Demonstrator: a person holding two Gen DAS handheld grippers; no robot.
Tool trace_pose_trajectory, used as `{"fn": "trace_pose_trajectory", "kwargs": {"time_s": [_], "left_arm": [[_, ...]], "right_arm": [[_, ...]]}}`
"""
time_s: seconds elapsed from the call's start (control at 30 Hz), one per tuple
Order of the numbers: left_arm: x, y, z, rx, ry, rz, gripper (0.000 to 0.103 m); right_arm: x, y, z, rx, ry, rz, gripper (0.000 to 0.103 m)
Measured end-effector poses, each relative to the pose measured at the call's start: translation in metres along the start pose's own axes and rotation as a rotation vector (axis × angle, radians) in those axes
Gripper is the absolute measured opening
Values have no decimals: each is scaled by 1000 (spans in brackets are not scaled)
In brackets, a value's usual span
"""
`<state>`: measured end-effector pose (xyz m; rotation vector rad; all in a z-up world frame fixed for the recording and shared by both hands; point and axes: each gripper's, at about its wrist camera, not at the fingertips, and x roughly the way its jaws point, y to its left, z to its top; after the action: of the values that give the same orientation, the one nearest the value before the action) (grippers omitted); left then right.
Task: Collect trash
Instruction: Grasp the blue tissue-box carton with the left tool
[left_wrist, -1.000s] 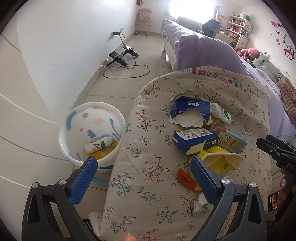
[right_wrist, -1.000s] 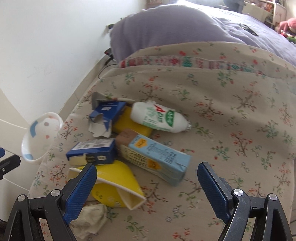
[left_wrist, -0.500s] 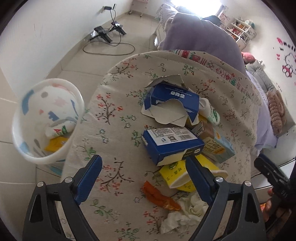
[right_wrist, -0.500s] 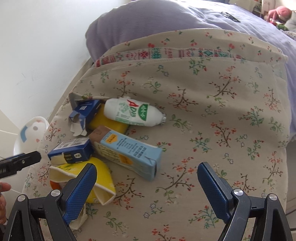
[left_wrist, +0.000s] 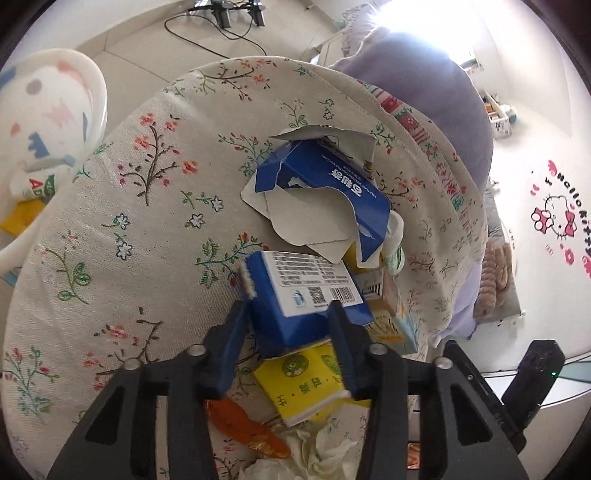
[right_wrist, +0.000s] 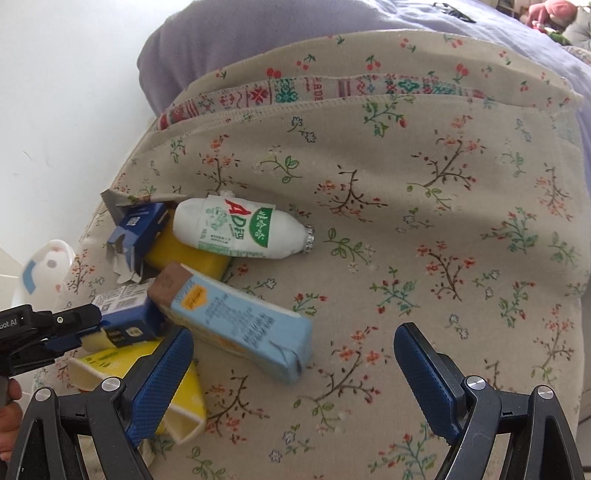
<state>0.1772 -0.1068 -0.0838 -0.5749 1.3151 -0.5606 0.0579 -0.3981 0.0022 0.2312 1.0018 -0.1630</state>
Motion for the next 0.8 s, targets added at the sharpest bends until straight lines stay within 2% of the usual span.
{"fn": "trace_pose_trajectory", "kwargs": {"time_s": [0.1,0.27,0.7,0.8], "left_arm": [[-1,-2,1,3,1,-11,31],[-11,-13,2,59,-21,-19,29],[-64,-30,3,202,-172,79,27],[-73,-33,0,228,-187,91,27]], "right_arm": [[10,0,4,-21,5,14,92],[25,-1,6,-45,28,36,91],[49,12,3,-151,65,30,91],[55,18,2,-166,72,23,85]]}}
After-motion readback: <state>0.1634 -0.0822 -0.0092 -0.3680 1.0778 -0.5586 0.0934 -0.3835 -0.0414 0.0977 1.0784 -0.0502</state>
